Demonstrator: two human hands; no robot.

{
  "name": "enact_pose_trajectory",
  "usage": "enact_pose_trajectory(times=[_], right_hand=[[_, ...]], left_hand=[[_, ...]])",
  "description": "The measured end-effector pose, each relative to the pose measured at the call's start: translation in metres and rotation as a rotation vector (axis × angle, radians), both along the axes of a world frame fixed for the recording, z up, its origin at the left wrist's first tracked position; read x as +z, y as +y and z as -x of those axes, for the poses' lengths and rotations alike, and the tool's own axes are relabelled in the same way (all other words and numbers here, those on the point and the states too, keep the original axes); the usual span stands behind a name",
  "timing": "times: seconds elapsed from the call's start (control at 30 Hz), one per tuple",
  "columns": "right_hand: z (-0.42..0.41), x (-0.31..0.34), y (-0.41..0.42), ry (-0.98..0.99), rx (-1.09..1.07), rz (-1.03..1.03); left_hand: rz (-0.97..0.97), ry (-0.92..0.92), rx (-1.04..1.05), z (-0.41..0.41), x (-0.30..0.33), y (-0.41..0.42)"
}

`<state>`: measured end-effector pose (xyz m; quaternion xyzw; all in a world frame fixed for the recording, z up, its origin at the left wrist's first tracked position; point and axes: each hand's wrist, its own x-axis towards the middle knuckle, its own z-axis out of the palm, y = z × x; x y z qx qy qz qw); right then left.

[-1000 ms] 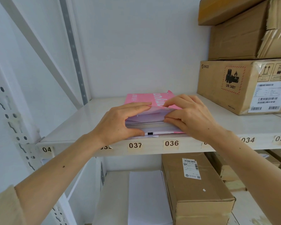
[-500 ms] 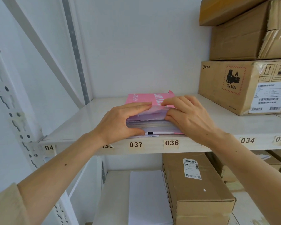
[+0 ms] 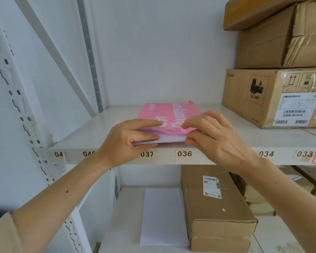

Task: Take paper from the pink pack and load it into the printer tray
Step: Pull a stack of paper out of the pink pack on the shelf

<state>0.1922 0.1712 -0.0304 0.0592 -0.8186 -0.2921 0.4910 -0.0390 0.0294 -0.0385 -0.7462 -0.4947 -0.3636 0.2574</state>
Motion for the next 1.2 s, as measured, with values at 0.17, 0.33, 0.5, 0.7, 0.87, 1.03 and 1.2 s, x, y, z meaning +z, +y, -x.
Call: enact_pose_trajectory(times=[0.17,0.33,0.5,0.7,0.87,1.03,1.2], right_hand=[[-0.018,-0.005,-0.017,-0.074,0.006,0.124],[-0.041,-0.012,-0.042,0.014,-0.057,0.858],[-0.055,-0.005,-0.066,0.090,-0.375,1.321],[-0.067,-0.003,-0.086,0.023,-0.294,1.942],[-0.071,-0.003,-0.104,0.046,0.042,2.302],[-0.082,-0.010,-0.124,0.091,-0.073,2.239],[-0.109,-0.021,-0.140,-0.048,-0.161,2.158]], left_hand=[[-0.078,0.036,-0.002,-0.013,-0.015,-0.019],[-0.110,0.005,0.003,-0.023,-0.022,-0.039],[-0.067,-0.035,-0.027,-0.038,-0.031,-0.064],[-0.011,-0.158,-0.086,-0.062,-0.045,-0.108],[0.059,-0.219,-0.138,-0.081,-0.053,-0.138],[0.410,-0.704,-0.174,-0.091,-0.041,-0.167],[0.520,-1.395,0.112,-0.086,-0.036,-0.151]])
